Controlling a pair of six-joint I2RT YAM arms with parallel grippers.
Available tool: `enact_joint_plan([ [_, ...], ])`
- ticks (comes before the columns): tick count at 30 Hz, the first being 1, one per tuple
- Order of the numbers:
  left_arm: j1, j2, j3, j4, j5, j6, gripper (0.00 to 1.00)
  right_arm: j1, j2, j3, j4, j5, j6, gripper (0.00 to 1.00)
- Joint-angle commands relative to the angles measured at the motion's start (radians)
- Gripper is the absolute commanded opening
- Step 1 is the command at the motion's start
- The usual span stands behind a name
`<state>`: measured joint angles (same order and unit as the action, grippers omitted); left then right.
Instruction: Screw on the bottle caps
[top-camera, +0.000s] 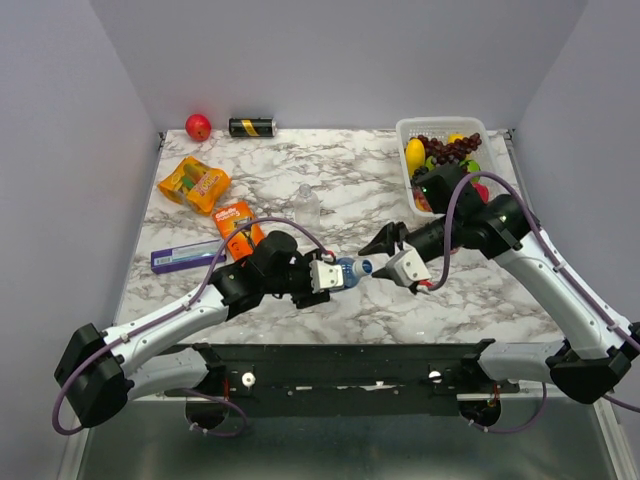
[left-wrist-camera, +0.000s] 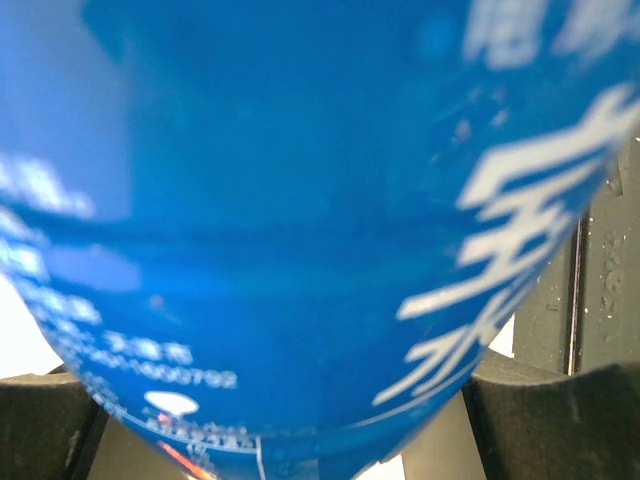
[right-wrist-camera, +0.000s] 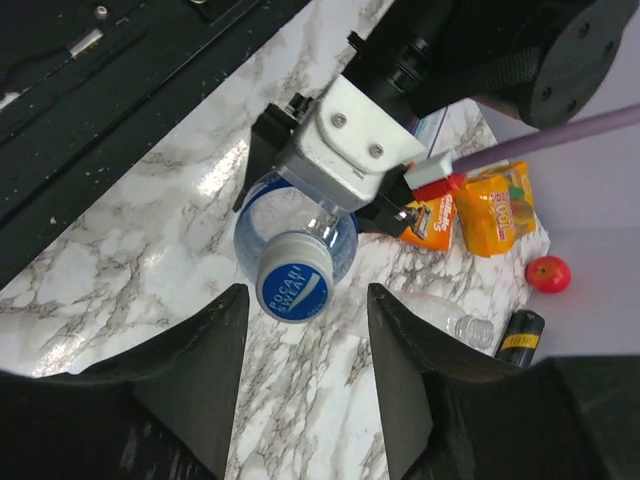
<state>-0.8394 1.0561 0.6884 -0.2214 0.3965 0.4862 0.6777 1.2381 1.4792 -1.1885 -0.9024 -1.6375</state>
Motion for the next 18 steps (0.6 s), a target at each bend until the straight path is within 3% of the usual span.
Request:
enact_joint_plan([
  [1, 0.003, 0.01, 0.031, 0.002, 0.019, 0.008, 0.0, 0.023, 0.011, 0.023, -0.132, 0.007, -0.126, 0.57],
  [14, 0.005, 0.012, 0.034, 0.01, 0.027, 0.026, 0.0, 0.057, 0.031, 0.001, -0.08, 0.051, -0.107, 0.45],
  [18, 0.005, 0.013, 0.039, 0.01, 0.025, 0.034, 0.0, 0.063, 0.046, 0.019, -0.066, 0.06, -0.091, 0.34],
])
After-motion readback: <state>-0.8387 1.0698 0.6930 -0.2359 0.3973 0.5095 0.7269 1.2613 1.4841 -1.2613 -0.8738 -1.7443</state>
